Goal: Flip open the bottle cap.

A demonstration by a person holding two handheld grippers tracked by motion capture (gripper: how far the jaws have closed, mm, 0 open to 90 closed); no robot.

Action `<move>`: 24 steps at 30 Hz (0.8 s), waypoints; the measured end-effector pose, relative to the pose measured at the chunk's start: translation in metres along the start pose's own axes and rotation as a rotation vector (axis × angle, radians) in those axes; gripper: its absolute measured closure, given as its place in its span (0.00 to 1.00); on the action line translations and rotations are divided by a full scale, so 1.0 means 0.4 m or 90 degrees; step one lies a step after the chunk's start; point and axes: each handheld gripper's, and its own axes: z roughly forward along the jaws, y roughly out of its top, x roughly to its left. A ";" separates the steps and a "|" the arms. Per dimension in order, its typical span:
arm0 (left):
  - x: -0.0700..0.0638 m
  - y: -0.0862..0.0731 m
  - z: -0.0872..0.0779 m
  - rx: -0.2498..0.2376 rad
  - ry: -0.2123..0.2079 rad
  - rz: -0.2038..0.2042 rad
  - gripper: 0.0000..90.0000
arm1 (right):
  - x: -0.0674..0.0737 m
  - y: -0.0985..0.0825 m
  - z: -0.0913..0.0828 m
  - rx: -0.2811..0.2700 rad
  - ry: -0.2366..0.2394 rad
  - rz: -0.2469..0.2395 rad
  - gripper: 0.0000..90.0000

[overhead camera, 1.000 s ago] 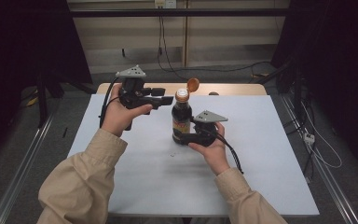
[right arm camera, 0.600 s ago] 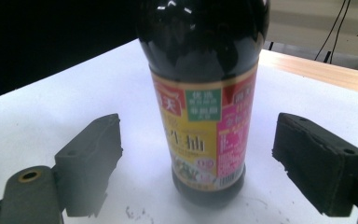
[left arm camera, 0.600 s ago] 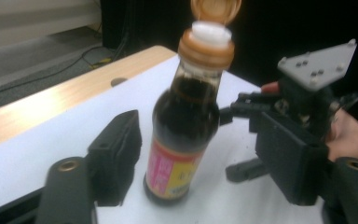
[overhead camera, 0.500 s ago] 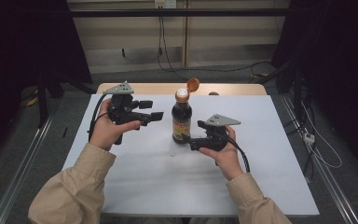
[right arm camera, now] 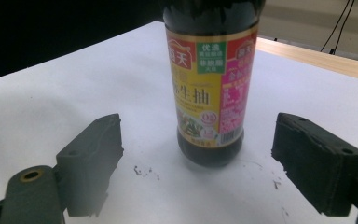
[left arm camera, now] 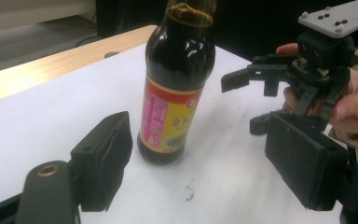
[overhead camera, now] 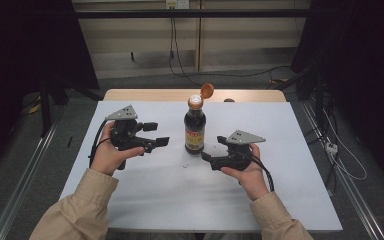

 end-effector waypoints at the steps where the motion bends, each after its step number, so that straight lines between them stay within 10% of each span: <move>1: 0.000 -0.006 -0.002 0.000 0.001 -0.003 0.24 | -0.001 -0.002 -0.005 0.000 0.000 0.000 0.18; 24: 0.013 -0.118 -0.029 0.009 0.019 -0.028 0.18 | -0.035 -0.061 -0.088 0.015 -0.005 0.008 0.17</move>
